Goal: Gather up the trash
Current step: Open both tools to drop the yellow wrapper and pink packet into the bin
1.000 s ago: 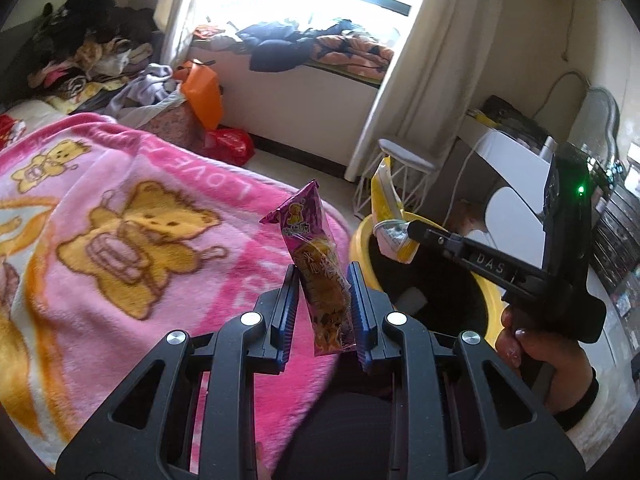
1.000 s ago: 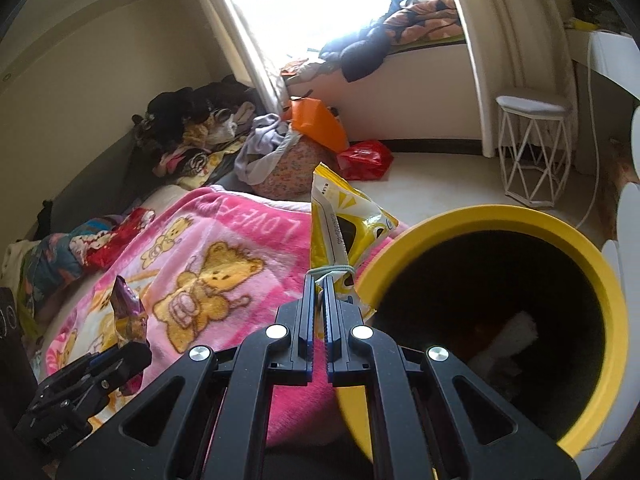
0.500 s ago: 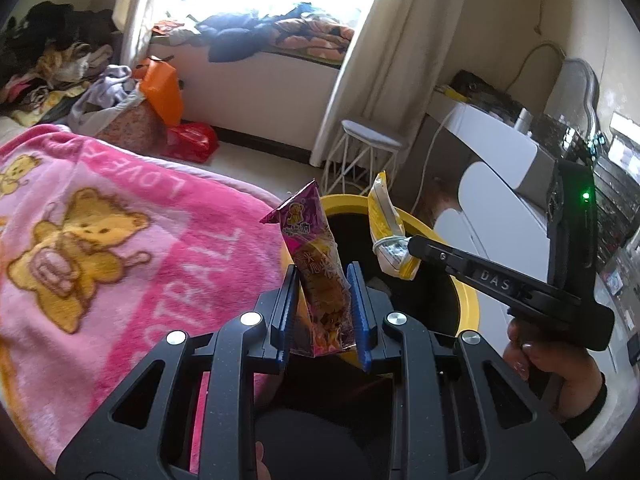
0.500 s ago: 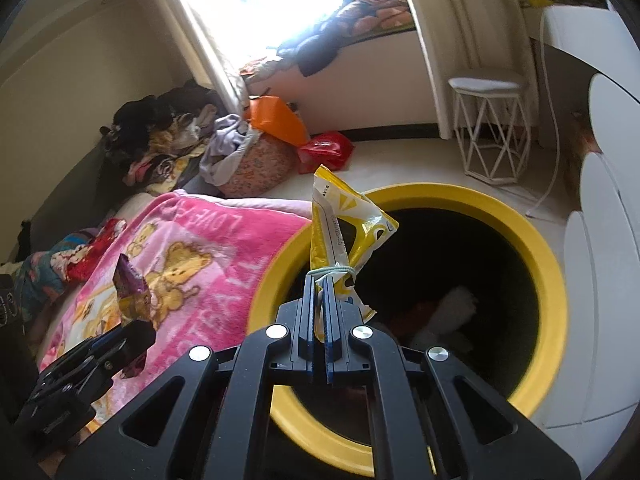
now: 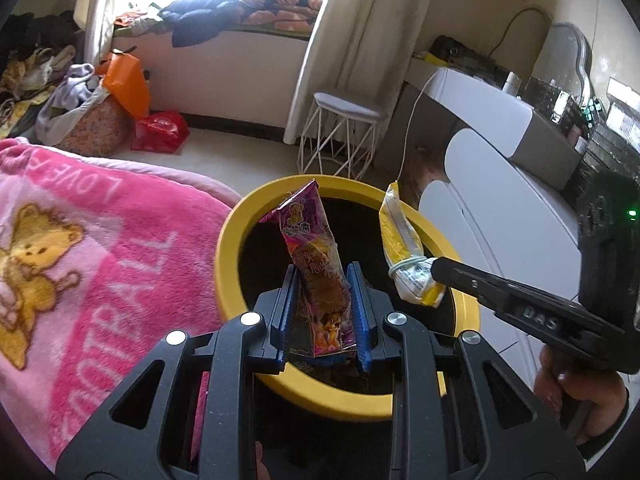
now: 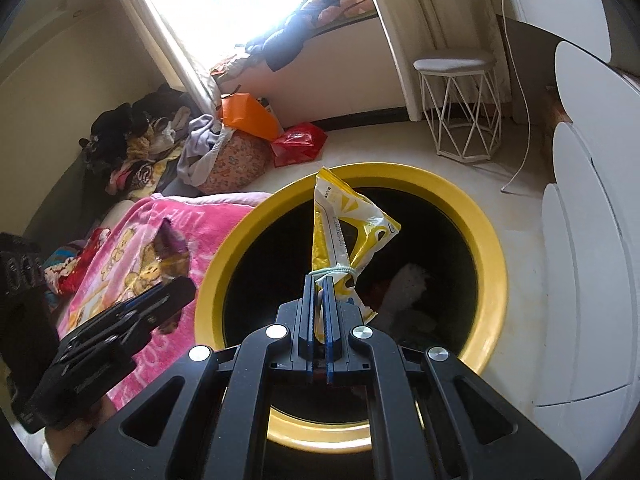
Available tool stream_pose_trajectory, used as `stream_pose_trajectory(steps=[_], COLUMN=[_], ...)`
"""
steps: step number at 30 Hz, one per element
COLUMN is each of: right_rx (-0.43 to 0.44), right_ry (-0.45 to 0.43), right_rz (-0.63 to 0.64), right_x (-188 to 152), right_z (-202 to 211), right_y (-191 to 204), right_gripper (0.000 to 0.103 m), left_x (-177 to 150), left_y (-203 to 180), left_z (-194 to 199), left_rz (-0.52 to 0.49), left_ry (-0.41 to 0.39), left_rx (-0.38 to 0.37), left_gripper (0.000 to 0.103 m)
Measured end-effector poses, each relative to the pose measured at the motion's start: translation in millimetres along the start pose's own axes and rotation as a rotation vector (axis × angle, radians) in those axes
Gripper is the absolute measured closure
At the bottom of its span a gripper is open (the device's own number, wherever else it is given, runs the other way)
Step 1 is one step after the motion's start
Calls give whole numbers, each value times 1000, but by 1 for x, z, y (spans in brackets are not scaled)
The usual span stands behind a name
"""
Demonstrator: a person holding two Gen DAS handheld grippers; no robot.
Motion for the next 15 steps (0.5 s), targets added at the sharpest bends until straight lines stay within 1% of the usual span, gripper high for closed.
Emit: stream_pose_trajectory(steps=[5, 6, 7, 8, 9, 10, 11, 12, 13, 14, 15], right_rx=[-4, -3, -6, -14, -11, -8, -12, -16, -16, -15, -19], right_ry=[1, 6, 10, 10, 8, 6, 2, -2, -6, -7, -6], right_rz=[0, -3, -8, -16, -24, -30, -37, -42, -47, -49, -50], right_x=[-2, -2, -3, -3, -3, -2, -2, -2, -2, -2, -2], right_z=[1, 0, 0, 0, 0, 1, 2, 2, 3, 3, 3], right_y=[-5, -6, -7, -9, -11, -11, -13, -13, -14, -14, -14], right_gripper=[99, 97, 97, 96, 91, 84, 79, 73, 72, 72, 71], left_x=[4, 5, 5, 6, 6, 6, 5, 4, 4, 5, 5], left_y=[-5, -6, -7, -7, -7, -6, -5, -5, -4, -4, -4], left_z=[-13, -15, -17, -17, -18, -20, -22, -23, -23, -22, -21], left_rz=[-22, -27, -36, -44, -51, -55, -51, -48, -46, -45, -44], left_ry=[17, 21, 29, 33, 34, 37, 46, 52, 52, 49, 48], left_rx=[-1, -7, -18, -19, -13, -10, -20, -27, -28, -29, -29], left_gripper=[83, 83, 82, 79, 72, 66, 55, 50, 49, 45, 37])
Point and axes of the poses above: each gripper's, at about its wrist camera, not at the fingertips, and z roughly against the way its jaws point, y to its left, x to its top, the point moved 8 cm from there along -z, roughly the way its jaws point, and after that the axes turned 14 degrees about y, right-handed, at the moved point
